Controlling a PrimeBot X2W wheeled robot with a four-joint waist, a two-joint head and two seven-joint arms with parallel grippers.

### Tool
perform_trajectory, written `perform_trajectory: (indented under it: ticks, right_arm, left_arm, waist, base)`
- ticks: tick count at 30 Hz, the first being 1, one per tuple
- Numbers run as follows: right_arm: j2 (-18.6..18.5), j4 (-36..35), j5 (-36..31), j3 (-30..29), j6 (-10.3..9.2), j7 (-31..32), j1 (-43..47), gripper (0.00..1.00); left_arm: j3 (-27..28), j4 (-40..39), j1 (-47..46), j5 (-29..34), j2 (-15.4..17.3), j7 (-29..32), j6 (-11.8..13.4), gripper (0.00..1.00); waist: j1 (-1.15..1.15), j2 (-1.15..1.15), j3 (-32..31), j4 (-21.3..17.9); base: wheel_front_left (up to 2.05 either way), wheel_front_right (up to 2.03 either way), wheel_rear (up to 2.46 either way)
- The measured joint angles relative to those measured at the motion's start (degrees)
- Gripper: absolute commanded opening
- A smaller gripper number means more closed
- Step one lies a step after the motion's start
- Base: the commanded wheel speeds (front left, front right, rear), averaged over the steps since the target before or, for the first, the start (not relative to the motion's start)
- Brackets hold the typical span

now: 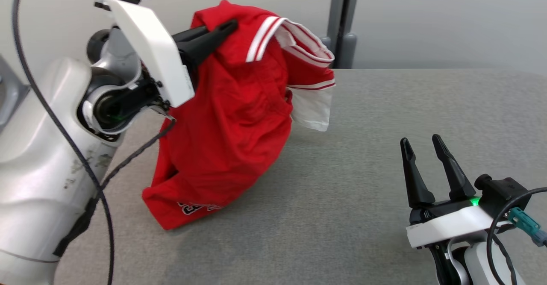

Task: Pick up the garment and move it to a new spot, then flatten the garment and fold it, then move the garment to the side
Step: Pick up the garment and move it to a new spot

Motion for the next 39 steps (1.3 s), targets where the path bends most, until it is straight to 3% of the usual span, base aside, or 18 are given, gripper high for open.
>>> perform_trajectory:
  ticks: [12,21,30,39]
  right_arm:
    - [-0.18,-0.21,0.47,-0.11,0.00,0.00,1.29,1.00]
    - [-0.16,-0.02,0.82,1.44,0.00,0.00,0.91,1.00]
    - [0.09,-0.73,0.71,-0.81,0.00,0.00,-0.43,1.00]
    - [0.10,-1.40,0.23,-2.42,0.00,0.00,-0.77,1.00]
  left_arm:
    - [-2.94,0.08,1.12,0.62,-8.64,-5.78,0.00,0.00]
    - [-6.79,8.55,2.60,2.94,-15.23,-11.16,0.00,0.00]
    - [-13.61,17.31,2.38,7.12,-17.80,-20.35,0.00,0.00]
    - [-19.49,24.43,2.61,5.69,-18.90,-26.57,0.00,0.00]
  waist:
    - [0.00,0.00,-0.12,-9.71]
    - [0.00,0.00,1.10,-15.67]
    - [0.00,0.00,5.15,-18.38]
    - [0.00,0.00,7.05,-18.85]
  base:
    - [0.00,0.00,0.00]
    - [0.00,0.00,0.00]
    - [0.00,0.00,0.00]
    - [0.00,0.00,0.00]
